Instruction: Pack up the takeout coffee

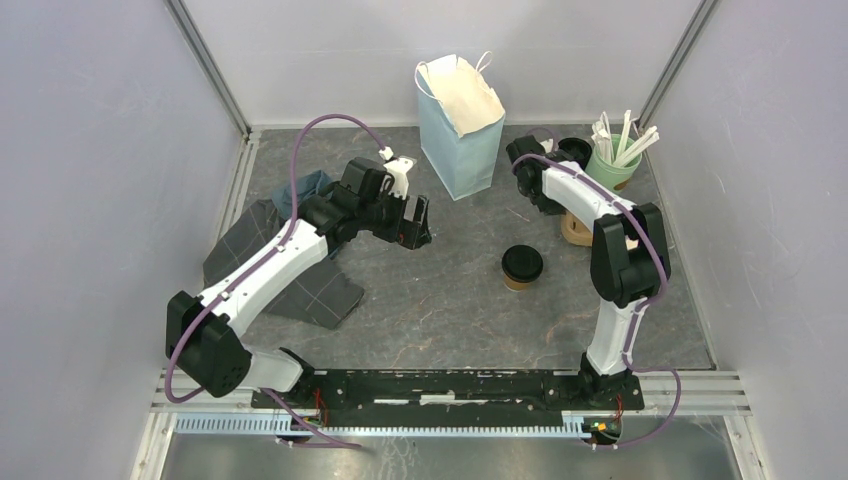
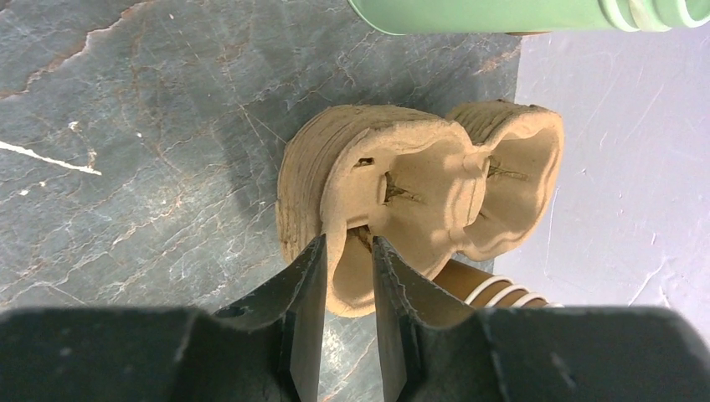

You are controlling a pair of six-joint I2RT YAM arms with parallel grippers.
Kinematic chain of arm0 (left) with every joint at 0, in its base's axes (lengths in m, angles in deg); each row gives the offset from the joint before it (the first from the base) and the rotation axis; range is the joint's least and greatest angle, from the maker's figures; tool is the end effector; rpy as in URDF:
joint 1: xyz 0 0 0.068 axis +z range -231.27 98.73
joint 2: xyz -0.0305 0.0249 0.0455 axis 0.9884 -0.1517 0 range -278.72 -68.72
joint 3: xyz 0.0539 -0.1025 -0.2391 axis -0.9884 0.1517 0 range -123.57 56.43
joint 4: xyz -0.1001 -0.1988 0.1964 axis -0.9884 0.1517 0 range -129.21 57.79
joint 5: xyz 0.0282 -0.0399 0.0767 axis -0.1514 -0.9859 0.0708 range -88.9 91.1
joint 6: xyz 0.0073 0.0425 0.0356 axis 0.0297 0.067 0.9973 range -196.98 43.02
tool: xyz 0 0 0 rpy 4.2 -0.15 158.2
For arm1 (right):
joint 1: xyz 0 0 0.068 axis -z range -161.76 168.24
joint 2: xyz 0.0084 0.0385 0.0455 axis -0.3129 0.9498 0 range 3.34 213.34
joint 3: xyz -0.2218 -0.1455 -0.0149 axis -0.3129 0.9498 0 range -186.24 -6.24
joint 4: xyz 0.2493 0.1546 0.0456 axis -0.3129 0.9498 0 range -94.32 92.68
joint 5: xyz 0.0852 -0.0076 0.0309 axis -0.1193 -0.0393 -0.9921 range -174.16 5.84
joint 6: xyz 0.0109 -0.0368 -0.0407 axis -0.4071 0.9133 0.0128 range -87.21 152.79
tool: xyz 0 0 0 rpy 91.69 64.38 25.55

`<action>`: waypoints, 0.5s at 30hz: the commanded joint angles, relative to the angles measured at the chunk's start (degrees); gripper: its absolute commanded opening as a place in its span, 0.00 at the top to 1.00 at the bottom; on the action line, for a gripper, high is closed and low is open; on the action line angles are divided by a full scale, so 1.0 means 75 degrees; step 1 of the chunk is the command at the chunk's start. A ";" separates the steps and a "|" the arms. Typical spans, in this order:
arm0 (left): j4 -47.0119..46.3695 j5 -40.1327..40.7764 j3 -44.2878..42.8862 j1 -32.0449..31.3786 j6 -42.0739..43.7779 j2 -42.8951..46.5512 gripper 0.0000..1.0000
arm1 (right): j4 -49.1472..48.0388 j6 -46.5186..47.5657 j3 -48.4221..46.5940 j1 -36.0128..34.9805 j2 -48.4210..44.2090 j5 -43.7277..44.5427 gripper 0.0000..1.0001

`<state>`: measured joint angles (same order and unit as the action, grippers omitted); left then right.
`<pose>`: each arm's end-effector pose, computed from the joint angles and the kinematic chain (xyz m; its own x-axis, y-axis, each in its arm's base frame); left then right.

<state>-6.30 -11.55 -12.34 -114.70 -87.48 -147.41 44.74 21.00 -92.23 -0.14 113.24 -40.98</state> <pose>0.2792 -0.1945 0.2997 -0.6804 0.2358 -0.6939 0.5568 0.7820 -0.2802 0.4068 0.1074 0.1974 -0.8963 -0.1407 -0.4205 0.1466 0.8009 -0.5806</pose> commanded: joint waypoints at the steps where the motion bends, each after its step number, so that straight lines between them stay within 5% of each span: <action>1: -0.0199 -0.0081 0.0017 0.0063 0.0404 0.0204 0.00 | 0.0130 -0.0251 -0.0045 -0.0016 0.0101 0.0502 0.68; 15: -0.0189 -0.0098 0.0017 0.0075 0.0427 0.0181 0.00 | -0.0042 -0.0211 -0.0018 -0.0016 0.0224 0.0305 0.67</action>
<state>-6.32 -11.55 -12.17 -114.44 -87.46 -147.41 44.70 20.83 -92.23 -0.14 114.21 -40.55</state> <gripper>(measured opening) 0.994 0.330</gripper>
